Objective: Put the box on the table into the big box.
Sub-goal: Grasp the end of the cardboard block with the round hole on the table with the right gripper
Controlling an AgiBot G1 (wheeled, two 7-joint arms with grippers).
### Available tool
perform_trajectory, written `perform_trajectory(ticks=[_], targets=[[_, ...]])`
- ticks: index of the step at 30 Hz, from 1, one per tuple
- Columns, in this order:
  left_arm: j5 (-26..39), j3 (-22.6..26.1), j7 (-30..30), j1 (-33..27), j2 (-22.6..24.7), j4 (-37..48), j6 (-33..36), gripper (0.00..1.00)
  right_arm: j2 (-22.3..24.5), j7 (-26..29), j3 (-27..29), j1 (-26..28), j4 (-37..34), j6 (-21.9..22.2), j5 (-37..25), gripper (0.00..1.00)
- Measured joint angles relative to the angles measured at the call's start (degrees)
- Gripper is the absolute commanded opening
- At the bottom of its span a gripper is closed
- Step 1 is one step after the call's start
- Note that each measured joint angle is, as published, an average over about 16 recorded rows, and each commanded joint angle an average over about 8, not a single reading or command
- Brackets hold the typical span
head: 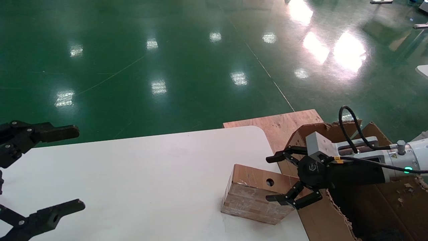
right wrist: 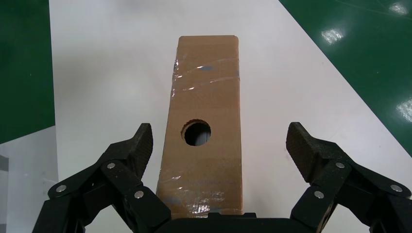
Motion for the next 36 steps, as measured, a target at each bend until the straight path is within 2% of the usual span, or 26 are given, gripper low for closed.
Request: perform_trajectory(ticks=[1,2,5,6,7,36], targets=[[0.0,0.0,0.0,0.0,0.0,0.0,0.0,0.63,0.0,0.0,0.0,0.0,0.0,0.0,0.0,0.06],[0.0,0.0,0.0,0.0,0.0,0.0,0.0,0.51,0.0,0.0,0.0,0.0,0.0,0.0,0.0,0.0],[0.0,0.0,0.0,0.0,0.0,0.0,0.0,0.13,0.0,0.0,0.0,0.0,0.0,0.0,0.1,0.0],[0.0,0.0,0.0,0.0,0.0,0.0,0.0,0.04,0.0,0.0,0.0,0.0,0.0,0.0,0.1,0.0],[0.0,0.0,0.0,0.0,0.0,0.0,0.0,0.0,0.0,0.0,0.0,0.0,0.0,0.0,0.0,0.0],[0.0,0.0,0.0,0.0,0.0,0.0,0.0,0.0,0.4,0.8,0.3,0.4,1.4,0.5,0.0,0.0]])
